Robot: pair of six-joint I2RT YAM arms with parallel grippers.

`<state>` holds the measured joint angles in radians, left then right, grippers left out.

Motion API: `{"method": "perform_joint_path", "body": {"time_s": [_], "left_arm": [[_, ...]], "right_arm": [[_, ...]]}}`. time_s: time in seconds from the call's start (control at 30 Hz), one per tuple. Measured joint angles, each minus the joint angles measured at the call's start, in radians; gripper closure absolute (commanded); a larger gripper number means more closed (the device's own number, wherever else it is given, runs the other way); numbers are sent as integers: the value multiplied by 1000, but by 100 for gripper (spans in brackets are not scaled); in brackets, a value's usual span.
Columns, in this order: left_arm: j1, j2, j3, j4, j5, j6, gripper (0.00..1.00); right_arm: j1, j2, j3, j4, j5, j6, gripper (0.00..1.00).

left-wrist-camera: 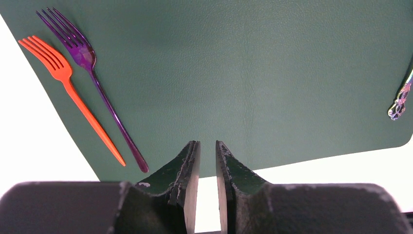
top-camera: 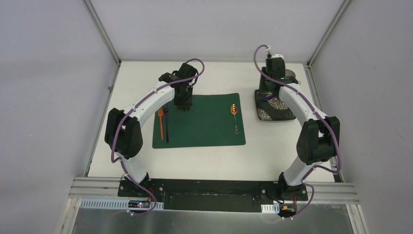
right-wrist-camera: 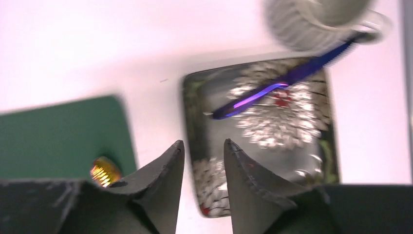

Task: Set the dinner table for one person
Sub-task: Pick up the knife at the center of the board.

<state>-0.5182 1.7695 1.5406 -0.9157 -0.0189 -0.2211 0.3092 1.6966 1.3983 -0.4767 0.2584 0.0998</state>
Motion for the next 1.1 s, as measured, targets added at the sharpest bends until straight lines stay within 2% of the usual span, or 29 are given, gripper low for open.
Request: {"method": "perform_joint_path", "body": {"time_s": [0.07, 0.13, 0.33, 0.47, 0.6, 0.9, 1.1], "left_arm": [[0, 0, 0, 4, 2, 0, 82], [0, 0, 0, 8, 2, -3, 83], [0, 0, -1, 17, 4, -2, 83], [0, 0, -3, 19, 4, -2, 83], [0, -1, -14, 24, 21, -2, 83], [0, -1, -35, 29, 56, -2, 83], [0, -1, -38, 42, 57, -3, 83]], "right_arm": [[-89, -12, 1, -7, 4, 47, 61], [-150, -12, 8, -31, 32, 61, 56], [-177, 0, 29, -69, 93, 29, 56], [-270, 76, 92, -71, 28, 38, 56], [-357, 220, 240, -83, 0, 40, 55], [-350, 355, 370, -14, -111, 12, 54], [-345, 359, 371, 11, -189, 23, 56]]}}
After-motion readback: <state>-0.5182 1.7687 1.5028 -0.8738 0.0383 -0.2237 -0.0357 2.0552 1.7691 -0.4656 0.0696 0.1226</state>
